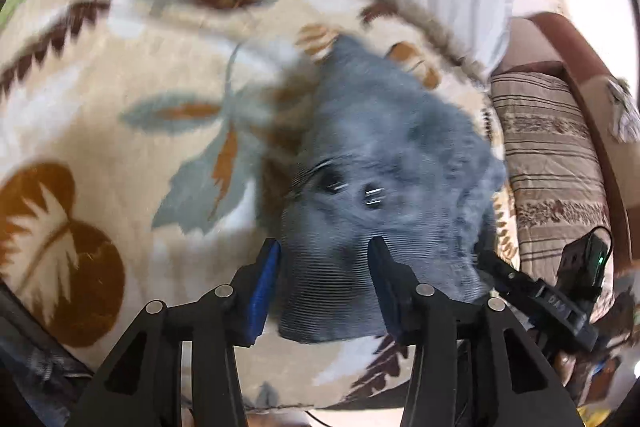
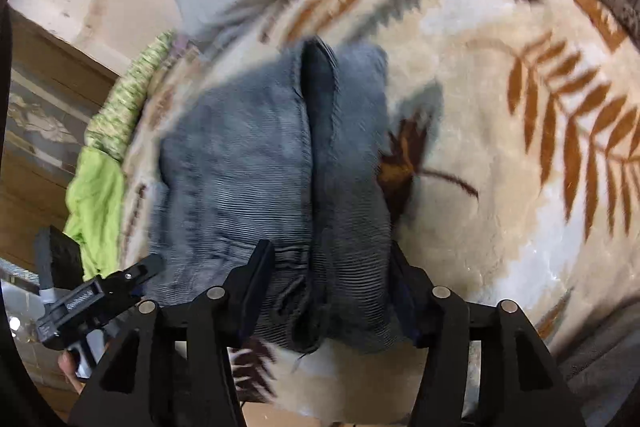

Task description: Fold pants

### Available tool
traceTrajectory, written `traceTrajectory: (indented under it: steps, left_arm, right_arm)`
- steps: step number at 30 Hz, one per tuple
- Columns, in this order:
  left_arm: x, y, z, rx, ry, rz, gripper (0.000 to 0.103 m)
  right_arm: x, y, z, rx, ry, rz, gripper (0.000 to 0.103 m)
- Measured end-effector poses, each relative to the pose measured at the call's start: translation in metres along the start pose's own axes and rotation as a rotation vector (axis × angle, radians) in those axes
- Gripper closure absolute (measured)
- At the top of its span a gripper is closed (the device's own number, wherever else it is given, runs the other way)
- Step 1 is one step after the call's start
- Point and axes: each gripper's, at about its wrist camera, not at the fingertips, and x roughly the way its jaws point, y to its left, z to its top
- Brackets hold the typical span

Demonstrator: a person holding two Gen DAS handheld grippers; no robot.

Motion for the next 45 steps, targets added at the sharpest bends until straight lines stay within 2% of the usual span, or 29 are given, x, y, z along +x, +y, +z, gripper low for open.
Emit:
traceTrajectory:
  steps: [1,2,7,8,9,10,11,12,14,17,19,21,22,23,25,27,30,32,34,36,38,39,41,42,43,45]
  left_arm:
    - [-0.007,-0.004,-0.003,0.02,-0.015,0.003,0.05]
    - [-0.012,-0.006,-0.009,0.032,-0.023,0.002,0.045]
    - [0.0,-0.001,-0.035,0.011,0.022,0.029,0.044]
    - [0.006,-0.002,-0.035,0.003,0.038,0.032,0.05]
    - [0.008,-0.003,-0.035,-0.005,0.046,0.032,0.05]
    - [0.006,-0.002,-0.034,-0.002,0.041,0.035,0.053]
    - [0.001,-0.006,-0.034,0.013,0.031,0.036,0.056]
    - [-0.004,-0.011,-0.034,0.025,0.016,0.027,0.062]
    - [-0.014,-0.016,-0.034,0.046,-0.025,0.021,0.065]
    - [0.002,-0.01,-0.041,0.06,0.031,0.096,0.064]
    - [0.005,-0.011,-0.041,0.064,0.041,0.12,0.062]
    - [-0.006,-0.015,-0.038,0.059,0.029,0.089,0.058]
    - [-0.013,-0.017,-0.037,0.059,0.019,0.089,0.054]
    - [-0.017,-0.018,-0.034,0.056,0.018,0.092,0.052]
    - [-0.028,-0.021,-0.028,0.064,0.02,0.071,0.051]
    - [-0.039,-0.024,-0.018,0.064,0.006,0.036,0.047]
    - [-0.051,-0.015,0.011,0.032,-0.025,-0.057,0.036]
    - [-0.043,-0.008,0.036,-0.004,-0.033,-0.051,0.034]
    - [-0.023,-0.004,0.065,-0.015,0.005,-0.012,0.036]
    - [-0.004,-0.004,0.084,-0.032,0.039,-0.043,0.036]
    - [0.017,-0.007,0.1,-0.033,0.064,-0.086,0.036]
    - [0.028,-0.008,0.105,-0.027,0.081,-0.088,0.036]
    - [0.051,-0.006,0.108,-0.013,0.102,-0.063,0.038]
    - [0.059,-0.002,0.107,-0.021,0.098,-0.073,0.037]
    - [0.067,0.003,0.103,-0.048,0.097,-0.092,0.037]
    - [0.074,0.01,0.101,-0.096,0.099,-0.14,0.053]
  right_arm:
    - [-0.006,0.001,-0.001,0.002,-0.013,0.012,0.03]
    - [-0.011,-0.001,-0.003,0.017,-0.023,0.029,0.025]
    - [0.006,-0.026,-0.021,0.111,0.062,0.061,0.027]
    - [0.009,-0.029,-0.019,0.12,0.07,0.066,0.032]
    - [0.008,-0.029,-0.017,0.114,0.058,0.077,0.038]
    - [0.007,-0.027,-0.016,0.104,0.058,0.076,0.052]
    - [0.006,-0.024,-0.016,0.096,0.059,0.061,0.074]
    - [0.002,-0.021,-0.017,0.091,0.051,0.059,0.084]
    - [-0.014,-0.01,-0.021,0.046,0.0,0.016,0.089]
    - [-0.01,-0.008,-0.026,0.041,0.025,-0.039,0.089]
    - [0.011,-0.013,-0.029,0.03,0.082,-0.105,0.083]
    - [0.003,-0.017,-0.026,0.052,0.058,-0.077,0.075]
    - [-0.004,-0.016,-0.023,0.047,0.036,-0.058,0.062]
    - [-0.014,-0.015,-0.02,0.042,0.003,-0.042,0.04]
    - [-0.03,-0.017,-0.012,0.057,-0.061,0.0,0.017]
    - [-0.038,-0.017,0.0,0.066,-0.075,0.075,0.017]
    - [-0.031,-0.018,0.028,0.075,-0.069,0.11,0.017]
    - [-0.019,-0.017,0.048,0.059,-0.049,0.139,0.017]
    - [0.004,-0.014,0.071,0.064,-0.011,0.128,0.016]
    - [0.028,-0.014,0.089,0.057,0.046,0.108,0.017]
    - [0.039,-0.021,0.096,0.074,0.048,0.062,0.017]
    - [0.043,-0.025,0.098,0.084,0.044,0.076,0.019]
    - [0.053,-0.038,0.094,0.114,0.049,0.149,0.046]
    - [0.058,-0.044,0.091,0.131,0.058,0.171,0.049]
    - [0.061,-0.046,0.088,0.136,0.063,0.176,0.058]
    - [0.063,-0.047,0.087,0.131,0.05,0.168,0.072]
